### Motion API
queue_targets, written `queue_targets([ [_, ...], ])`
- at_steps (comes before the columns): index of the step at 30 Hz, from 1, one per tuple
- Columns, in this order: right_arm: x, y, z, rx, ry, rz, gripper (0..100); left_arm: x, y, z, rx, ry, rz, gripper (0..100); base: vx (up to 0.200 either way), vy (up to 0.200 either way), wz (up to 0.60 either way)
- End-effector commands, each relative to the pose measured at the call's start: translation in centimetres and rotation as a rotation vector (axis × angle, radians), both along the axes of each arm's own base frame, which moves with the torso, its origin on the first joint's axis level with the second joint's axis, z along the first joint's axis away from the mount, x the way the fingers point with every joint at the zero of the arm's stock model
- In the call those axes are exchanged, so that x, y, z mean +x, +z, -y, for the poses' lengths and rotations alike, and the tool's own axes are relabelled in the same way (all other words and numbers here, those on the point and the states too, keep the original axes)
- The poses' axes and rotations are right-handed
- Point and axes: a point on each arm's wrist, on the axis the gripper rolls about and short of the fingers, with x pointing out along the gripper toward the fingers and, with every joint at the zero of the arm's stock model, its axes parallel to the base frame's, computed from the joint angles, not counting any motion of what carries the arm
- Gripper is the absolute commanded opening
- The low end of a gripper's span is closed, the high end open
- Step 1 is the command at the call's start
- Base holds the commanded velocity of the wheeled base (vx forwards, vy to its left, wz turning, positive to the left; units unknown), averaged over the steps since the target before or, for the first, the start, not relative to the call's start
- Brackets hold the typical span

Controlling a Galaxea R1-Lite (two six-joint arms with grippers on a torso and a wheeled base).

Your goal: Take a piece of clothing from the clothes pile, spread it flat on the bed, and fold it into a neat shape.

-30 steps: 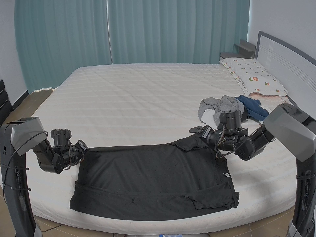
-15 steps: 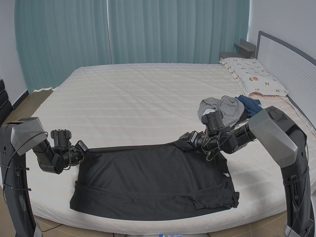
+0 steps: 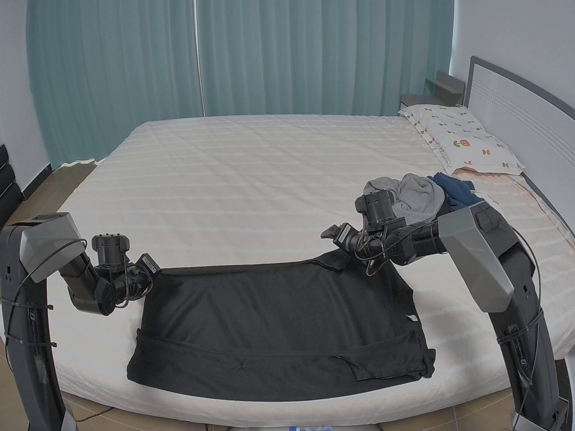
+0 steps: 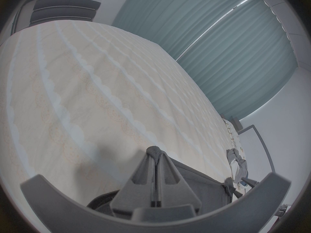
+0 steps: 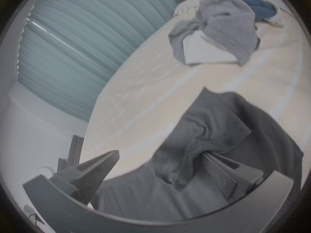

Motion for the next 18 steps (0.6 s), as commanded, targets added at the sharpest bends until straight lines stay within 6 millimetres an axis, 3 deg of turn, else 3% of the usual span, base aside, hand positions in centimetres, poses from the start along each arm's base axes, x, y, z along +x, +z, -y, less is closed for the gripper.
queue_targets([
  [1, 2.1, -2.3, -0.3, -0.003, -0.069, 0.11, 100, 0.1, -0.1, -0.1, 0.0, 0.003, 0.001, 0, 0.0, 0.0, 0.0],
  [5, 3.4, -2.5, -0.6, 0.058, -0.068, 0.406, 100, 0.1, -0.1, -0.1, 0.0, 0.001, 0.003, 0, 0.0, 0.0, 0.0],
  [8, 3.8, -2.4, -0.3, -0.014, -0.077, 0.555, 100, 0.1, -0.1, -0.1, 0.0, 0.003, 0.001, 0, 0.0, 0.0, 0.0],
  [13, 4.0, -2.2, 0.2, -0.196, -0.008, 0.692, 100, 0.1, -0.1, -0.1, 0.0, 0.003, 0.002, 0, 0.0, 0.0, 0.0],
  [18, 3.9, -5.4, 0.3, -0.271, 0.04, 0.648, 100, 0.1, -0.1, 0.0, 0.0, 0.001, 0.002, 0, 0.0, 0.0, 0.0],
])
